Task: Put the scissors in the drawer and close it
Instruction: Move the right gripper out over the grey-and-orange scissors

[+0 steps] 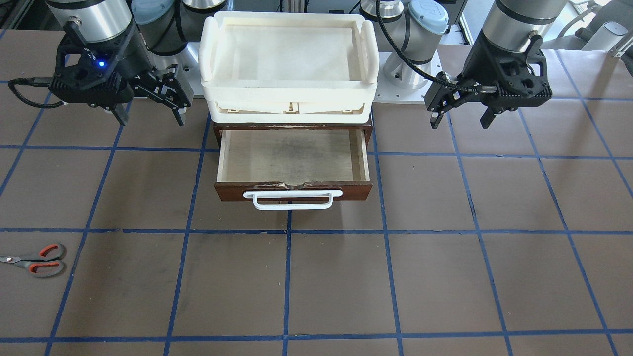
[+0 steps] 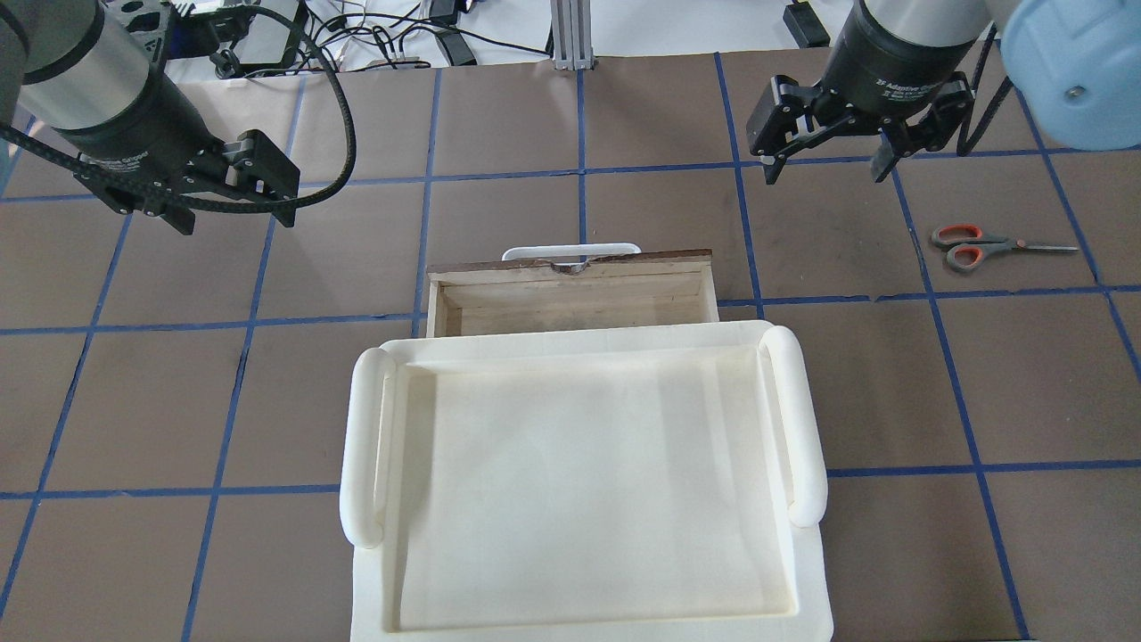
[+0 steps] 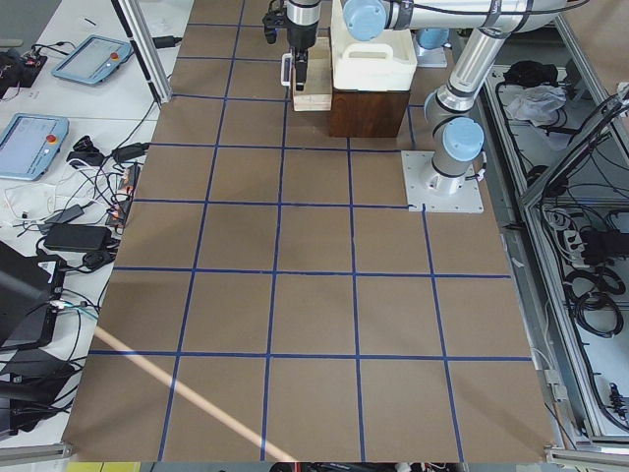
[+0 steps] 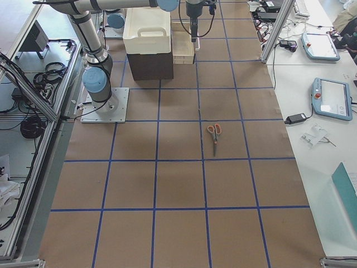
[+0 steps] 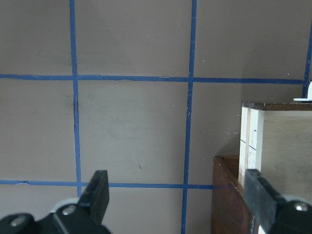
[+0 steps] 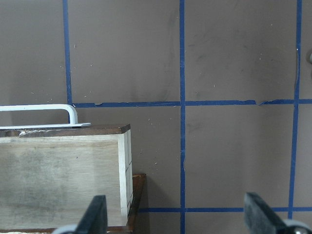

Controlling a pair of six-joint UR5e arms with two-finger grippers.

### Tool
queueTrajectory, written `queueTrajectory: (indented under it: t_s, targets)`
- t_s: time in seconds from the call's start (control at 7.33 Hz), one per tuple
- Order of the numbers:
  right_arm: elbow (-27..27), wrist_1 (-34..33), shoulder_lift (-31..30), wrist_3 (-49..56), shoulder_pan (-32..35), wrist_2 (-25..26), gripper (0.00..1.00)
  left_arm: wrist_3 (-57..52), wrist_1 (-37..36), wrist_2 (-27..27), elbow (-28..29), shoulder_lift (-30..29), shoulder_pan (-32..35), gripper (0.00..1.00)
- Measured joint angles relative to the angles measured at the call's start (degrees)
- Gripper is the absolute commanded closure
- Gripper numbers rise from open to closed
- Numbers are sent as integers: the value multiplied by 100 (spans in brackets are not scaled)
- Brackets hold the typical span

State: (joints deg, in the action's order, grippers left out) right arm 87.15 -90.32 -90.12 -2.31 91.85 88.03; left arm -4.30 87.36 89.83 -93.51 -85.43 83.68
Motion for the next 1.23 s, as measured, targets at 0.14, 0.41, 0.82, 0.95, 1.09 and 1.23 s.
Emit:
queueTrajectory:
  t_s: [0.14,0.41,0.82,0.95,1.09,1.23]
  targets:
    - [2,-2,8,6,5,7,0,0,-2,0,0,-3,0,0]
    - [4,-1,31,44,8,21,0,0,-8,1,0,-11,-1,0]
    - [13,5,70,133,-8,4,0,0,-9,1,0,-10,-8,0]
    - [30,14,95,345,-52,15,0,0,-9,3,0,-10,-9,0]
    - [105,21,119,791,-179,47,0,0,-9,2,0,-9,-9,0]
    - [268,0,131,1396,-435,51,0,0,-7,2,0,-9,-9,0]
